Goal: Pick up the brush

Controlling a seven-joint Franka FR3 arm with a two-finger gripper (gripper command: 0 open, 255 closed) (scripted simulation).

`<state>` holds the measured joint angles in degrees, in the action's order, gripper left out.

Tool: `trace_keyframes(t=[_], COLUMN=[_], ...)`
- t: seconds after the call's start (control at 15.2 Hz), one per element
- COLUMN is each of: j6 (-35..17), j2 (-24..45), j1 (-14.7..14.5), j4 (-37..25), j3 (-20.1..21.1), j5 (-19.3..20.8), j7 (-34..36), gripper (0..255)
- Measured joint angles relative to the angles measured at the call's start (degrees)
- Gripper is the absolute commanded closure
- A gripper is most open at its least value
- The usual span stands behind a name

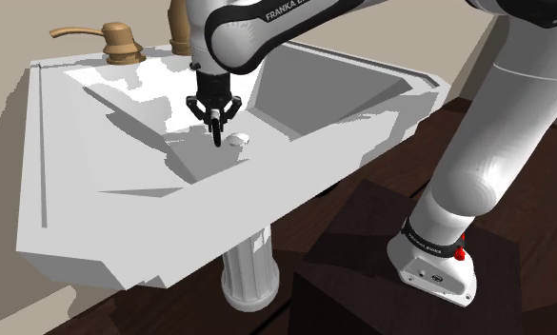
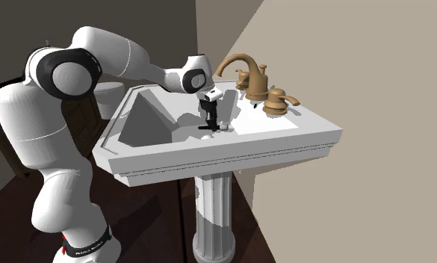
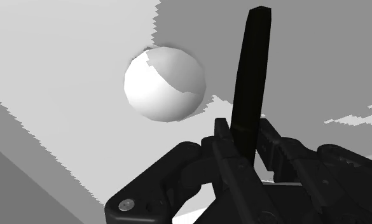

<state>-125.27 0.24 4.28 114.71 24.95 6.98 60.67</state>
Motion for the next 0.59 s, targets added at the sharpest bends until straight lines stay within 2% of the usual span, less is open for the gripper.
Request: trace_keyframes(t=[0.59], j6=[6.5], j2=[-1.5], j1=[0.0], j4=[-4.9], j3=[0.0], j5=[-1.3], j7=[-1.2], gripper=[255])
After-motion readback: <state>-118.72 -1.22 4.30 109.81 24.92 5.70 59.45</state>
